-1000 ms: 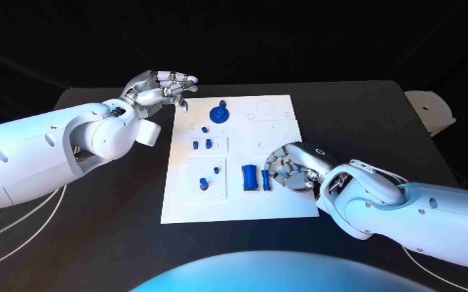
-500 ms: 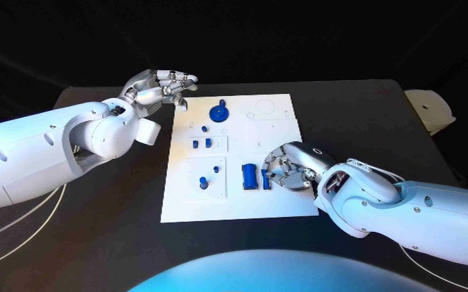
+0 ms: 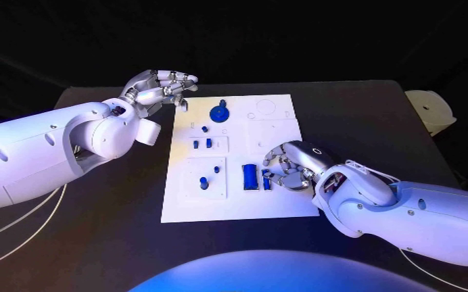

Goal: Assemble the parts on the task board

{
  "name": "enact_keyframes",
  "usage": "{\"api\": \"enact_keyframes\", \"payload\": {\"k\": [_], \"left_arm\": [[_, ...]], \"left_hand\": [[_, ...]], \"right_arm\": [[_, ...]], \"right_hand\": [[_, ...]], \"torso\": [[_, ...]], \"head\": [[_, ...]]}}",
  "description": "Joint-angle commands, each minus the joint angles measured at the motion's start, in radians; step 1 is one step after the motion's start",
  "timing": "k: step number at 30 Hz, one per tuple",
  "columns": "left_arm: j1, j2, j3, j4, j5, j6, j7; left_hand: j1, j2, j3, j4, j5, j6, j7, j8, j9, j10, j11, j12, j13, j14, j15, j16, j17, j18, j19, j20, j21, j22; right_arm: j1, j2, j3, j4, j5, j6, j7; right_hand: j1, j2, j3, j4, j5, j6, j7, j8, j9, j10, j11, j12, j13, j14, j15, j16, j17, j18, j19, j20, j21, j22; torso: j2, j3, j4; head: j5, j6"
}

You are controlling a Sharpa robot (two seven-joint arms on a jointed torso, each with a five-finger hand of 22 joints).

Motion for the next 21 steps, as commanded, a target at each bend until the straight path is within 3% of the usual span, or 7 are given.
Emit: {"api": "enact_keyframes", "payload": {"k": [1, 12, 16, 19, 21], "left_arm": [[0.001, 0.001, 0.001, 0.003, 0.003, 0.016, 0.004], [0.0, 0.004, 0.001, -0.001, 0.003, 0.017, 0.005], [0.0, 0.007, 0.0, -0.005, 0.003, 0.016, 0.007], [-0.001, 0.012, -0.001, -0.01, 0.005, 0.014, 0.015], [-0.002, 0.018, -0.002, -0.015, 0.011, 0.012, 0.025]], "left_hand": [[-0.007, 0.0, 0.005, -0.002, -0.001, -0.006, 0.002, 0.004, 0.001, -0.008, -0.002, 0.004, 0.001, -0.005, -0.001, 0.006, -0.001, 0.007, 0.0, 0.003, -0.004, -0.001], [-0.007, 0.0, 0.005, -0.002, -0.001, -0.006, 0.002, 0.004, 0.001, -0.008, -0.002, 0.004, 0.001, -0.005, -0.001, 0.006, -0.001, 0.007, 0.0, 0.003, -0.004, -0.001], [-0.007, 0.0, 0.006, -0.002, -0.001, -0.007, 0.002, 0.005, 0.002, -0.01, -0.001, 0.007, 0.001, -0.005, -0.001, 0.007, -0.003, 0.007, 0.001, 0.003, -0.004, -0.001], [-0.008, 0.0, 0.006, -0.001, -0.001, -0.007, 0.002, 0.005, 0.002, -0.01, -0.001, 0.007, 0.001, -0.005, -0.001, 0.007, -0.003, 0.007, 0.001, 0.003, -0.004, -0.001], [-0.015, -0.002, 0.003, 0.002, -0.002, -0.008, 0.003, 0.005, 0.002, -0.011, -0.001, 0.008, 0.001, -0.006, 0.0, 0.007, -0.004, 0.006, 0.0, 0.003, -0.005, -0.002]], "right_arm": [[-0.003, 0.005, 0.0, -0.005, -0.043, -0.022, -0.012], [-0.006, -0.007, 0.0, 0.013, -0.02, -0.073, 0.047], [0.003, -0.029, 0.002, 0.027, 0.097, -0.1, 0.144], [0.028, -0.039, 0.003, 0.018, 0.271, -0.103, 0.253], [0.048, -0.04, 0.003, -0.002, 0.399, -0.094, 0.322]], "right_hand": [[0.009, -0.008, -0.009, -0.003, -0.006, 0.005, -0.002, 0.0, -0.001, 0.003, 0.003, 0.01, 0.119, 0.102, 0.006, 0.003, 0.248, -0.007, 0.105, 0.008, 0.005, 0.263], [0.03, -0.011, -0.02, -0.009, -0.006, 0.015, -0.005, 0.009, 0.0, 0.009, 0.0, 0.032, 0.127, 0.103, 0.003, 0.004, 0.249, -0.007, 0.105, 0.007, 0.005, 0.263], [0.025, -0.006, -0.026, 0.0, -0.005, 0.009, -0.003, 0.008, -0.002, 0.009, 0.002, 0.035, 0.129, 0.1, 0.004, -0.001, 0.24, -0.007, 0.105, 0.007, 0.005, 0.263], [0.026, 0.001, -0.029, 0.006, 0.0, 0.004, -0.001, 0.006, -0.004, -0.002, 0.004, 0.013, 0.12, 0.096, 0.006, -0.01, 0.223, -0.007, 0.105, 0.009, 0.005, 0.263], [0.033, 0.008, -0.036, 0.011, 0.03, -0.001, 0.001, 0.009, -0.007, -0.038, 0.007, -0.06, 0.087, 0.081, 0.008, -0.041, 0.17, 0.01, 0.08, 0.011, -0.073, 0.24]], "torso": [[0.0, 0.0003, -0.0001], [-0.003, 0.0003, -0.0022], [-0.006, -0.0009, -0.0039], [-0.014, -0.0033, -0.0077], [-0.02, -0.0059, -0.0095]], "head": [[0.001, 0.0], [0.0, 0.003], [-0.003, 0.011], [-0.005, 0.023], [-0.008, 0.033]]}}
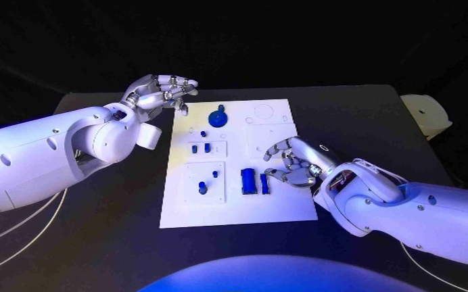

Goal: Assemble the parts on the task board

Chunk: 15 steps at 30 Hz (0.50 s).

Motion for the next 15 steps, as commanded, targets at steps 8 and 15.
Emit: {"api": "enact_keyframes", "payload": {"k": [8, 15], "left_arm": [[-0.028, 0.051, -0.004, -0.06, 0.048, -0.026, 0.111], [-0.051, 0.085, -0.004, -0.118, 0.104, -0.087, 0.174]], "left_hand": [[-0.041, -0.019, -0.015, 0.021, -0.006, -0.022, 0.0, 0.008, 0.004, -0.023, 0.004, -0.005, -0.011, -0.069, 0.008, -0.034, -0.023, 0.005, -0.042, 0.011, -0.048, -0.023], [-0.036, -0.024, -0.023, 0.05, -0.024, -0.073, 0.001, 0.005, -0.002, -0.047, 0.05, -0.128, -0.103, -0.27, 0.076, -0.449, -0.22, -0.006, -0.232, 0.083, -0.377, -0.22]], "right_arm": [[0.096, 0.068, 0.003, -0.238, 0.815, 0.076, 0.415], [0.129, 0.176, 0.015, -0.45, 1.117, 0.166, 0.513]], "right_hand": [[0.045, 0.024, 0.004, 0.013, 0.029, -0.045, 0.016, 0.025, -0.002, -0.307, 0.016, -0.661, -0.293, -0.092, 0.018, -0.405, -0.267, 0.138, -0.166, 0.018, -0.797, -0.06], [0.065, 0.024, 0.048, 0.021, 0.027, -0.09, 0.034, 0.031, -0.008, -0.351, 0.054, -0.944, -0.674, -0.331, 0.063, -0.941, -0.626, 0.174, -0.334, 0.056, -1.294, -0.398]], "torso": [[-0.058, -0.019, -0.0128], [-0.081, -0.0228, -0.0226]], "head": [[-0.014, 0.082], [-0.015, 0.155]]}}
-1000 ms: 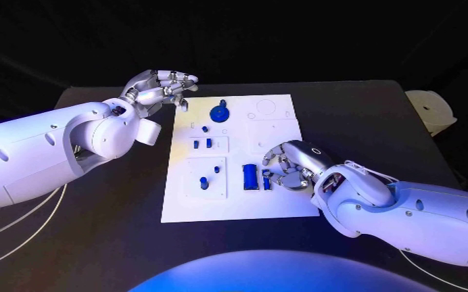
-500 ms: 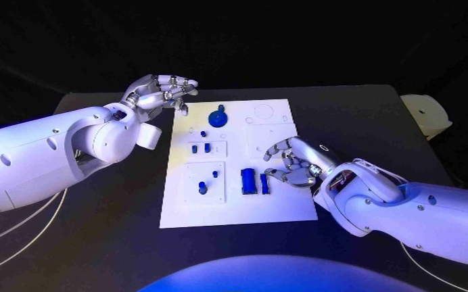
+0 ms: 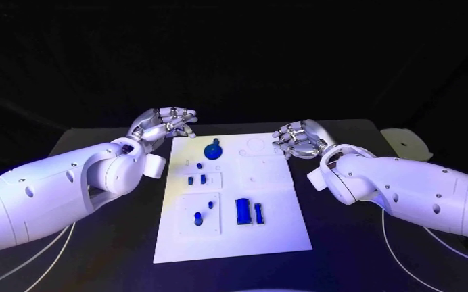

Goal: Assemble the parts on the task board

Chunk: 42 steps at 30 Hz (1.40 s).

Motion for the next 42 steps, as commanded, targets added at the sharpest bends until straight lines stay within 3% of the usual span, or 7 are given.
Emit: {"api": "enact_keyframes", "payload": {"k": [1, 12, 13, 21, 22, 23, 42], "left_arm": [[-0.006, 0.017, 0.001, -0.026, 0.068, -0.059, 0.09], [-0.03, 0.072, 0.001, -0.105, 0.125, -0.111, 0.131], [-0.028, 0.066, 0.001, -0.099, 0.08, -0.072, 0.082], [-0.039, 0.065, 0.008, -0.06, 0.078, -0.145, 0.086], [-0.042, 0.064, 0.009, -0.05, 0.077, -0.163, 0.087], [-0.045, 0.064, 0.011, -0.039, 0.076, -0.183, 0.088], [-0.108, 0.055, 0.05, 0.177, 0.061, -0.582, 0.109]], "left_hand": [[0.004, 0.0, -0.004, 0.015, -0.006, -0.025, -0.014, -0.006, -0.008, 0.006, 0.026, -0.059, -0.042, -0.025, 0.033, -0.194, -0.074, 0.001, -0.053, 0.046, -0.17, -0.113], [0.016, 0.02, -0.077, 0.026, -0.021, -0.078, -0.041, -0.072, -0.053, -0.067, 0.046, -0.24, -0.051, -0.135, 0.1, -0.538, -0.18, -0.016, -0.143, 0.118, -0.471, -0.326], [-0.402, 0.2, -0.453, -0.158, -0.255, -0.848, -0.189, -0.29, -0.288, -0.938, -0.138, -0.362, -0.114, -0.879, -0.085, -0.865, -0.295, -0.178, -0.934, -0.173, -0.551, -0.418], [-0.643, 0.2, -0.453, -0.158, -0.255, -0.848, -0.189, -0.29, -0.288, -0.938, -0.138, -0.362, -0.114, -0.879, -0.085, -0.865, -0.295, -0.178, -0.934, -0.173, -0.551, -0.418], [-0.673, 0.2, -0.453, -0.158, -0.255, -0.848, -0.189, -0.29, -0.288, -0.938, -0.138, -0.362, -0.114, -0.879, -0.085, -0.865, -0.295, -0.178, -0.934, -0.173, -0.551, -0.418], [-1.376, 0.2, -0.453, -0.158, -0.255, -0.848, -0.189, -0.29, -0.288, -0.938, -0.138, -0.362, -0.114, -0.879, -0.085, -0.865, -0.295, -0.178, -0.934, -0.173, -0.551, -0.418], [-1.376, 0.2, -0.453, -0.158, -0.255, -0.848, -0.189, -0.29, -0.288, -0.938, -0.138, -0.362, -0.114, -0.879, -0.085, -0.865, -0.295, -0.178, -0.934, -0.173, -0.551, -0.418]], "right_arm": [[0.007, 0.037, 0.004, -0.071, 0.32, 0.11, 0.137], [0.013, 0.146, 0.012, -0.252, 0.422, 0.18, 0.193], [0.013, 0.139, 0.012, -0.24, 0.349, 0.116, 0.138], [-0.006, 0.122, 0.035, -0.167, 0.401, 0.055, 0.174], [-0.011, 0.118, 0.041, -0.149, 0.414, 0.039, 0.183], [-0.017, 0.113, 0.048, -0.129, 0.429, 0.023, 0.193], [-0.085, 0.053, 0.129, 0.123, 0.611, -0.191, 0.318]], "right_hand": [[0.013, 0.005, 0.021, 0.001, 0.003, -0.012, 0.008, -0.006, -0.009, -0.005, 0.021, -0.079, -0.113, -0.089, 0.031, -0.144, -0.071, -0.004, -0.071, 0.021, -0.094, -0.083], [0.001, 0.03, -0.012, -0.012, 0.01, -0.032, 0.027, -0.072, -0.069, -0.001, 0.072, -0.223, -0.547, -0.157, 0.11, -0.493, -0.333, 0.006, -0.174, 0.114, -0.216, -0.532], [-0.403, 0.207, -0.537, -0.14, -0.097, -0.904, -0.159, -0.22, -0.474, -0.323, -0.084, -0.287, -0.69, -0.462, -0.013, -0.659, -0.712, -0.178, -1.155, -0.116, -0.276, -0.947], [-0.636, 0.207, -0.537, -0.14, -0.097, -0.904, -0.159, -0.22, -0.474, -1.074, -0.084, -0.287, -0.69, -1.17, -0.013, -0.659, -0.712, -0.178, -1.155, -0.116, -0.276, -0.947], [-1.344, 0.207, -0.537, -0.14, -0.097, -0.904, -0.159, -0.22, -0.474, -1.074, -0.084, -0.287, -0.69, -1.17, -0.013, -0.659, -0.712, -0.178, -1.155, -0.116, -0.276, -0.947], [-1.344, 0.207, -0.537, -0.14, -0.097, -0.904, -0.159, -0.22, -0.474, -1.074, -0.084, -0.287, -0.69, -1.17, -0.013, -0.659, -0.712, -0.178, -1.155, -0.116, -0.276, -0.947], [-1.344, 0.207, -0.537, -0.14, -0.097, -0.904, -0.159, -0.22, -0.474, -1.074, -0.084, -0.287, -0.69, -1.17, -0.013, -0.659, -0.712, -0.178, -1.155, -0.116, -0.276, -0.947]], "torso": [[-0.023, -0.0027, -0.0067], [-0.042, 0.0062, -0.0042], [-0.036, 0.002, -0.0048], [-0.062, 0.0082, 0.0183], [-0.066, 0.0093, 0.022], [-0.069, 0.0101, 0.0251], [-0.076, 0.0117, 0.0311]], "head": [[0.002, 0.04], [0.022, 0.074], [0.015, 0.069], [0.032, 0.104], [0.035, 0.11], [0.037, 0.114], [0.042, 0.123]]}}
